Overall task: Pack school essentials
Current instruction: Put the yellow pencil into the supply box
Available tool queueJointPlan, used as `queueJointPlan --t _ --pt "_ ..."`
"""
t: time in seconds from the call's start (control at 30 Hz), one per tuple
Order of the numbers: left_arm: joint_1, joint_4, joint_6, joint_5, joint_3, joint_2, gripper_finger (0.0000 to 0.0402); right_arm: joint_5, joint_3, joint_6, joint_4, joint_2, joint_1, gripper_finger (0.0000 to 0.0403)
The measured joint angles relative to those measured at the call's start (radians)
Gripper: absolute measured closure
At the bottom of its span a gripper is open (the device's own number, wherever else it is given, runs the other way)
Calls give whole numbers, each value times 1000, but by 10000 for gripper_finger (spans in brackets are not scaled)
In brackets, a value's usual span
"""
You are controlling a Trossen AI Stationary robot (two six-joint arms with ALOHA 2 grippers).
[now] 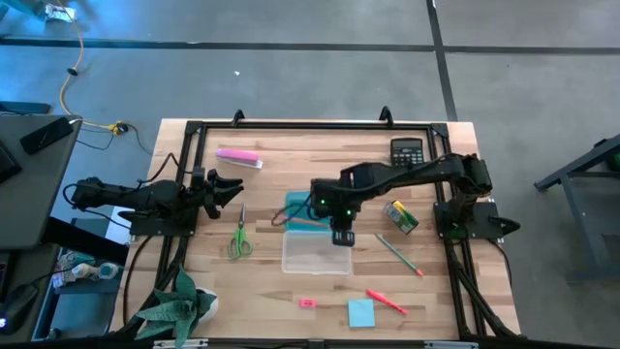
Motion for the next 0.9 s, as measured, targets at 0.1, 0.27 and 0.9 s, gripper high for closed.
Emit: queueJointPlan --t 0.1,0.27,0.9 --pt "0 0 0 0 0 0 213 1 0 -59 0 0 24 395" --pt "0 3 0 -1 0 0 213 2 0 -193 -3 8 57 395" --pt "0 8 -24 43 0 0 227 145 -276 -365 125 15 90 395"
